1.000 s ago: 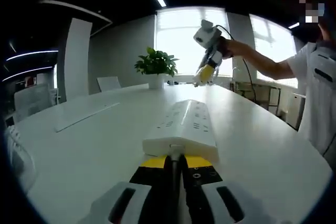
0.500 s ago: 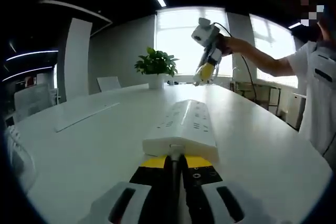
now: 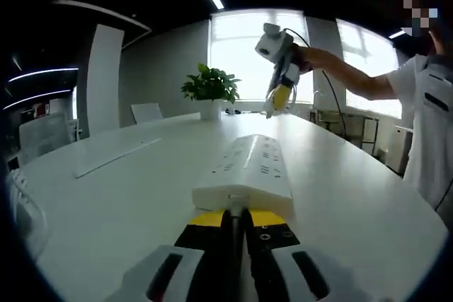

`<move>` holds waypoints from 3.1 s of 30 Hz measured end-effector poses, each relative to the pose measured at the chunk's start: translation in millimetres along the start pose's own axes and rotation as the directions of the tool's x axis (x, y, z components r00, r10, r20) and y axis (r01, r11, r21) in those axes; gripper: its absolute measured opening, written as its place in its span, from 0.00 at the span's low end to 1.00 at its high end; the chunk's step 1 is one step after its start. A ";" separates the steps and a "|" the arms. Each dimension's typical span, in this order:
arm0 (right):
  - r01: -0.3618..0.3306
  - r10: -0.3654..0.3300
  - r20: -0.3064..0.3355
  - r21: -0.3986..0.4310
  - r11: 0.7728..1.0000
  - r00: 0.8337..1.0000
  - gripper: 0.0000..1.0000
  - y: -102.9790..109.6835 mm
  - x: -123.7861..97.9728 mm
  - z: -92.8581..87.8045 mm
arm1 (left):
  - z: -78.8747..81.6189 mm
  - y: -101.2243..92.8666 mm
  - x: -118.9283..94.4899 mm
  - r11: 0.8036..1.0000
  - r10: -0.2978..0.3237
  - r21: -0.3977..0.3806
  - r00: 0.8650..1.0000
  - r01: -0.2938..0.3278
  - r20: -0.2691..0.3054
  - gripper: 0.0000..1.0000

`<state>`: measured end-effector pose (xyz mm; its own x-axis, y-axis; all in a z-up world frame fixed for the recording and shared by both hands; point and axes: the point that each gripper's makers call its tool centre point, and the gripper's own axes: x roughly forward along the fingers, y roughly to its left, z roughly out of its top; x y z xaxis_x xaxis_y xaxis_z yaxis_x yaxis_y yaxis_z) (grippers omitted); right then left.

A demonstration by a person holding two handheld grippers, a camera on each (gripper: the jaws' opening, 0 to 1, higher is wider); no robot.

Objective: Straighten the power strip on the desk, plug the charger into it

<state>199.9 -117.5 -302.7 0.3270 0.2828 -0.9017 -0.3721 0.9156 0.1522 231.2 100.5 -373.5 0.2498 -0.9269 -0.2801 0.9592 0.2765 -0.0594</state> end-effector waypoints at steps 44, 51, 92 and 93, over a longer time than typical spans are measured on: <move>0.040 -0.013 -0.152 0.176 0.984 0.988 0.28 14.5 30.4 -6.1 | 0.8 0.0 0.3 1.000 0.001 0.000 1.000 -0.001 0.001 0.13; 0.063 -0.027 -0.174 0.206 0.976 0.984 0.28 16.1 36.8 -10.6 | 0.8 0.8 0.2 1.000 0.001 0.000 1.000 -0.001 0.001 0.13; 0.233 -0.199 -0.164 0.225 0.946 0.966 0.28 9.2 55.3 7.7 | 0.0 -0.5 2.3 1.000 0.002 0.000 1.000 -0.002 0.000 0.13; 0.230 -0.198 -0.159 0.221 0.948 0.967 0.28 9.8 55.2 7.8 | -0.1 -0.5 2.2 1.000 0.004 -0.001 1.000 -0.004 0.000 0.13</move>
<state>221.1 -90.7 -347.8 0.2518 0.0468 -0.9666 -0.0849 0.9960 0.0261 231.3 98.3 -374.2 0.2532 -0.9258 -0.2807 0.9582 0.2800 -0.0591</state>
